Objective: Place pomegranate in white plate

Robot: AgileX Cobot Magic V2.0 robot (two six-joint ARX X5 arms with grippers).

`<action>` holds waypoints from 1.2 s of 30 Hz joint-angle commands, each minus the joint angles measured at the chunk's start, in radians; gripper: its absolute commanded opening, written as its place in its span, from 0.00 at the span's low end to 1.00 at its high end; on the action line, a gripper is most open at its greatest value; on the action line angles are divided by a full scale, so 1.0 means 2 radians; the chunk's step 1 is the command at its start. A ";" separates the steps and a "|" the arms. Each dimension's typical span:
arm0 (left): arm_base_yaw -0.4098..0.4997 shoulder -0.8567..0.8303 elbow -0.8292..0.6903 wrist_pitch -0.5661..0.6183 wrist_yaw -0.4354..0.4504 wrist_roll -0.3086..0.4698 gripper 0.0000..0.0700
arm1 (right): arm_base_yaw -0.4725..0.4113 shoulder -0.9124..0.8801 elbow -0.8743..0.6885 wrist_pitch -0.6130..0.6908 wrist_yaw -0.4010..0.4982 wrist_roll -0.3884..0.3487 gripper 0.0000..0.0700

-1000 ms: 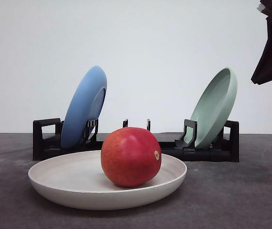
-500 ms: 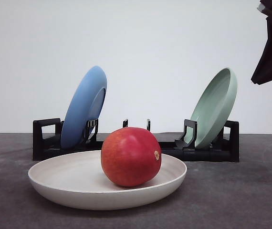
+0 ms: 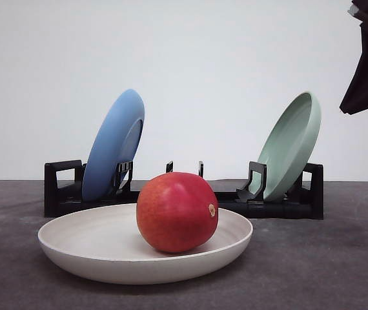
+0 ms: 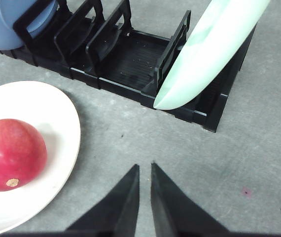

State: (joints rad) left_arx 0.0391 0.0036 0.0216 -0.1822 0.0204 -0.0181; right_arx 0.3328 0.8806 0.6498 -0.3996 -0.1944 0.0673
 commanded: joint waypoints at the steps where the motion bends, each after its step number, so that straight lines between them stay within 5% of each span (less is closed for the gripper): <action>1: 0.000 0.000 -0.005 -0.002 -0.003 0.003 0.04 | 0.002 0.003 0.002 0.005 0.001 -0.004 0.05; 16: 0.000 0.000 -0.005 -0.002 -0.003 0.003 0.04 | 0.002 0.003 0.002 0.005 0.001 -0.004 0.05; 19: 0.000 0.000 -0.005 -0.002 -0.003 0.003 0.04 | -0.002 -0.014 0.002 0.000 0.014 -0.040 0.05; 36: 0.000 0.000 -0.005 -0.002 -0.003 0.003 0.04 | -0.104 -0.305 -0.206 0.095 0.024 -0.051 0.05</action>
State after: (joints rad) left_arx 0.0391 0.0036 0.0216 -0.1822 0.0204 -0.0181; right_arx 0.1273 0.2805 0.2473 -0.2232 -0.1523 -0.0253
